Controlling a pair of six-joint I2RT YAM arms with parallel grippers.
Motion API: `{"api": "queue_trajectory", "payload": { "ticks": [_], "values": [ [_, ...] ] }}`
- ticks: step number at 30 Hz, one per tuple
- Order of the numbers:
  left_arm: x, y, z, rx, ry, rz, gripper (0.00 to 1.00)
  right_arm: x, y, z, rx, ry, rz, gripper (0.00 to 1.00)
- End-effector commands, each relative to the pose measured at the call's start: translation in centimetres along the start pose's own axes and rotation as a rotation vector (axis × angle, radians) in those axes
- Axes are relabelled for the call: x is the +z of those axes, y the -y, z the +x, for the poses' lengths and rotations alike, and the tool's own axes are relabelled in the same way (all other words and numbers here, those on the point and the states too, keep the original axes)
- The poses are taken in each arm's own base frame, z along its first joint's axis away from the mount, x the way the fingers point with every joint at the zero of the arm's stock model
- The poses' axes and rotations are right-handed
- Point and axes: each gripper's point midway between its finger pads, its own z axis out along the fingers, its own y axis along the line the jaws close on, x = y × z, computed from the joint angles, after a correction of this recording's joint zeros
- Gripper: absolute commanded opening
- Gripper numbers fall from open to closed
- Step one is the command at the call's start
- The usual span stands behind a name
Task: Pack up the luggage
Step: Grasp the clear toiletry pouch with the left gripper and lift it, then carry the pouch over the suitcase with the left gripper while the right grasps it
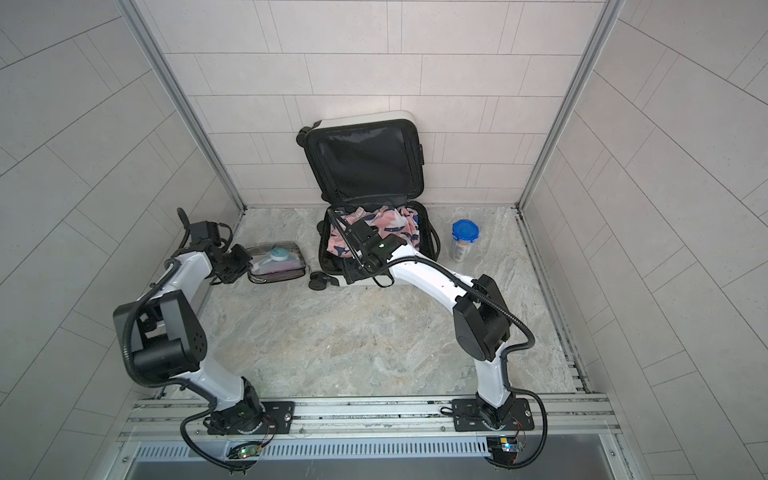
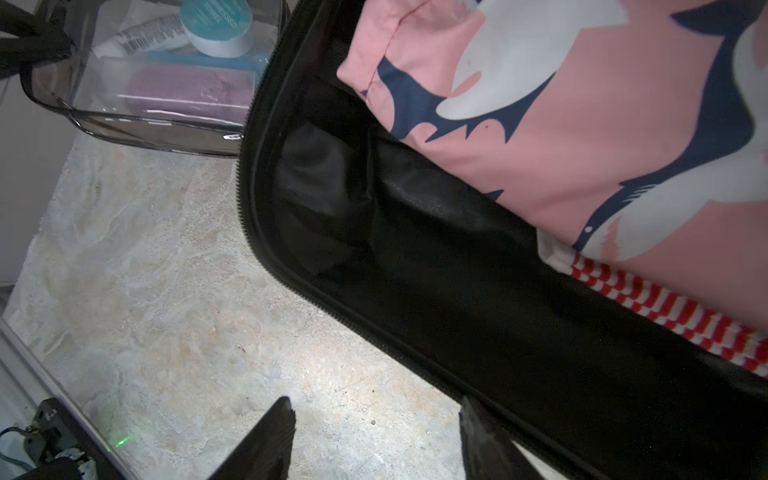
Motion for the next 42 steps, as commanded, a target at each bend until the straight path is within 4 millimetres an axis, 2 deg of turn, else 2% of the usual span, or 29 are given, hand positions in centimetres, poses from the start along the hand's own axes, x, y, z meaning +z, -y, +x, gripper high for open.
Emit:
{"api": "queue_trajectory", "payload": {
  "ticks": [1,10,14,20,25,31,37,42],
  "values": [
    [-3.2,1.2,0.3,0.004,0.037,0.052,0.0,-1.9,-2.8,-1.9,0.055,0.057,-0.12,0.66],
    [-10.3,2.3,1.8,0.073,0.118,0.089,0.0,0.7,-7.3,-2.8,0.159,0.037,-0.31,0.67],
    [-12.3,4.0,3.0,0.083,0.105,0.167,0.0,2.0,-9.1,-2.9,0.208,0.025,-0.382,0.67],
    [-14.5,8.0,5.6,0.172,0.034,0.295,0.0,2.1,-9.7,-3.2,0.282,0.042,-0.445,0.68],
    [-16.3,11.8,8.4,0.239,-0.027,0.4,0.0,0.9,-8.3,-3.4,0.354,0.084,-0.463,0.68],
    [-18.8,16.0,11.5,0.295,-0.061,0.531,0.0,-1.2,-4.2,-3.5,0.525,0.183,-0.518,0.73],
    [-20.3,20.0,13.1,0.263,-0.094,0.667,0.0,-3.9,-1.0,-4.1,0.666,0.302,-0.605,0.76],
    [-21.7,22.5,13.7,0.271,-0.103,0.727,0.0,-5.8,0.5,-4.6,0.733,0.383,-0.67,0.79]
  ]
}}
